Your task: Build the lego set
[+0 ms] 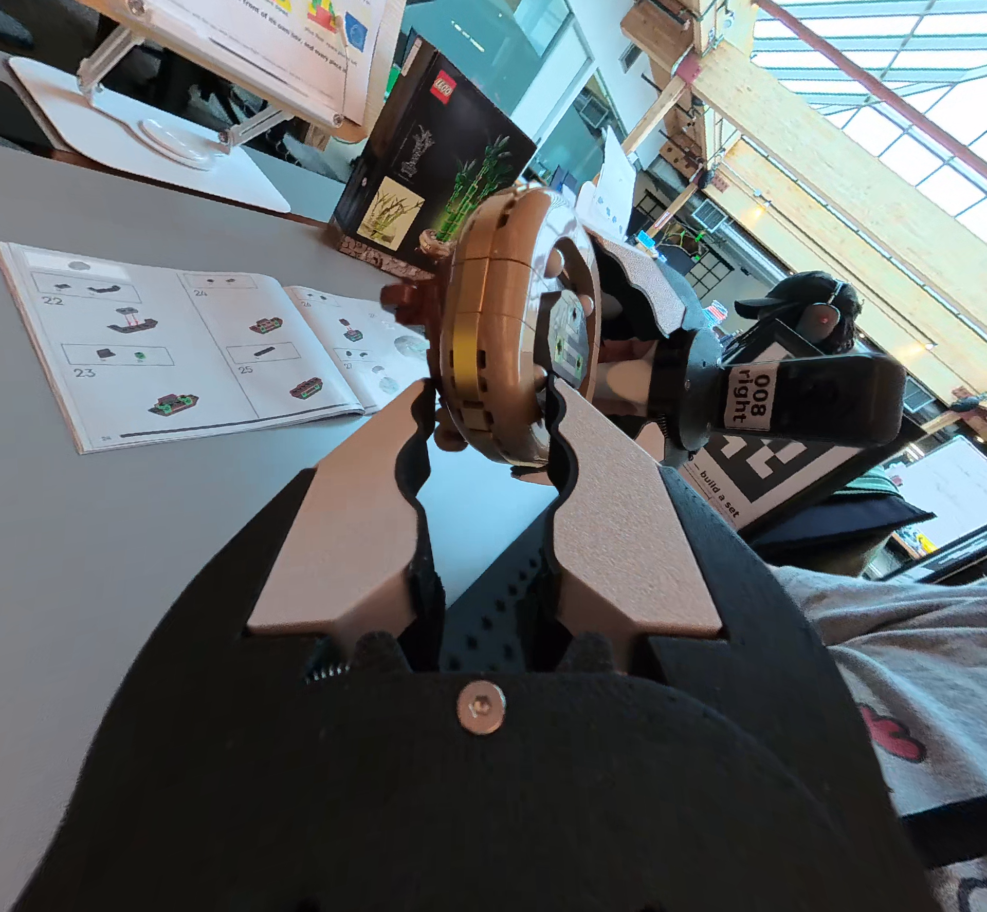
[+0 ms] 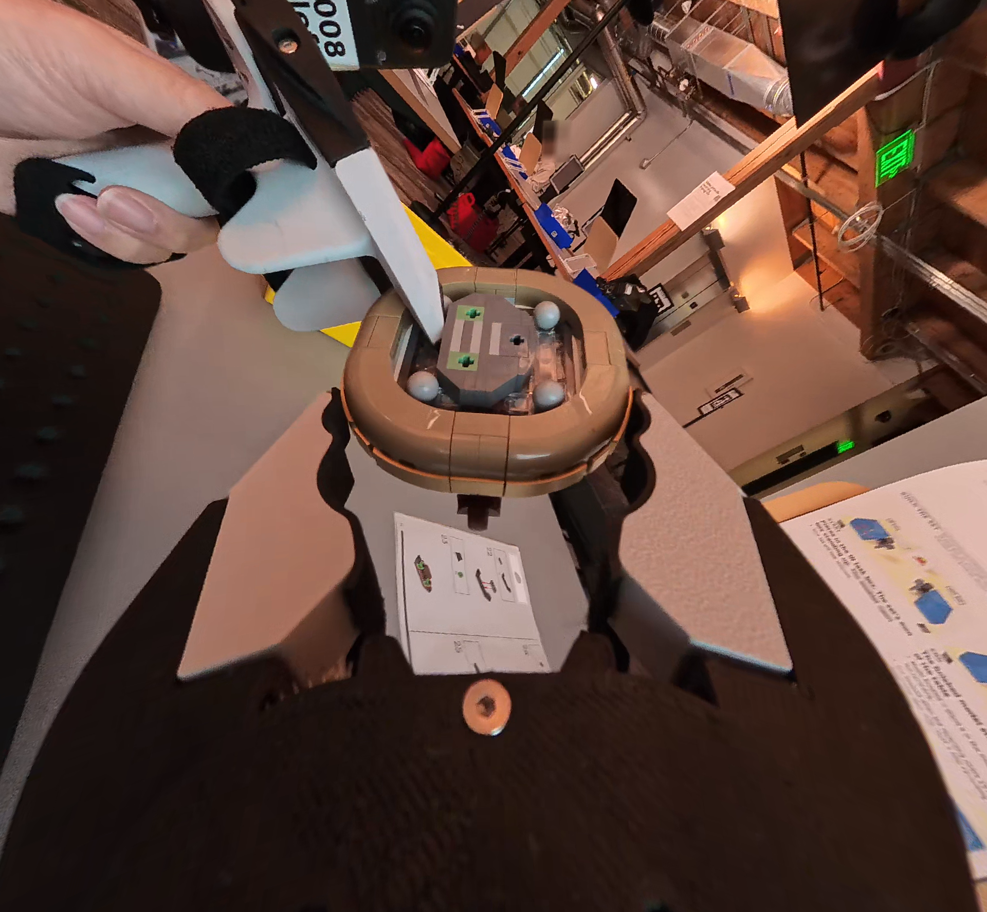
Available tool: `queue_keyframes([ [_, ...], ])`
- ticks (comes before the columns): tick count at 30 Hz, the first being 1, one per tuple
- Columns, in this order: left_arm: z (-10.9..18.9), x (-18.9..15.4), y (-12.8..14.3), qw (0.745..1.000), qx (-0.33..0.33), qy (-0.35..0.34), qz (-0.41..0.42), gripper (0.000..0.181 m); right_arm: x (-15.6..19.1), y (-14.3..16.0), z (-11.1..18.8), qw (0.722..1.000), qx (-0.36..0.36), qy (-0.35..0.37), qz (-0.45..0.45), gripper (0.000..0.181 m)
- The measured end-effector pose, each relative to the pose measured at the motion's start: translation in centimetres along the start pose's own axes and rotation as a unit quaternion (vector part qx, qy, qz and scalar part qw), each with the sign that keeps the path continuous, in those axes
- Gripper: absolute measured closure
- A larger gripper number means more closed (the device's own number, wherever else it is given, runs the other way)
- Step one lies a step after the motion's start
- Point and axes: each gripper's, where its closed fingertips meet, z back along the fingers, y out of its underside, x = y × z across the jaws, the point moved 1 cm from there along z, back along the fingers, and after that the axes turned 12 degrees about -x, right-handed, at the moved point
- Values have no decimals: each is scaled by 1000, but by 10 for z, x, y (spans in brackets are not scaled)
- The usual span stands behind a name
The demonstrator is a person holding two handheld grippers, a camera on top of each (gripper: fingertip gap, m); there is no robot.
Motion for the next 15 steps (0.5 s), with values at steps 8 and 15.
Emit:
queue_keyframes([
  [8,4,-18,-4,998,-25,29,-49,138,-3,-15,7,998,-26,6,59,78],
  [15,9,-38,-11,995,-43,51,-80,137,-7,-36,10,994,-38,16,105,78],
])
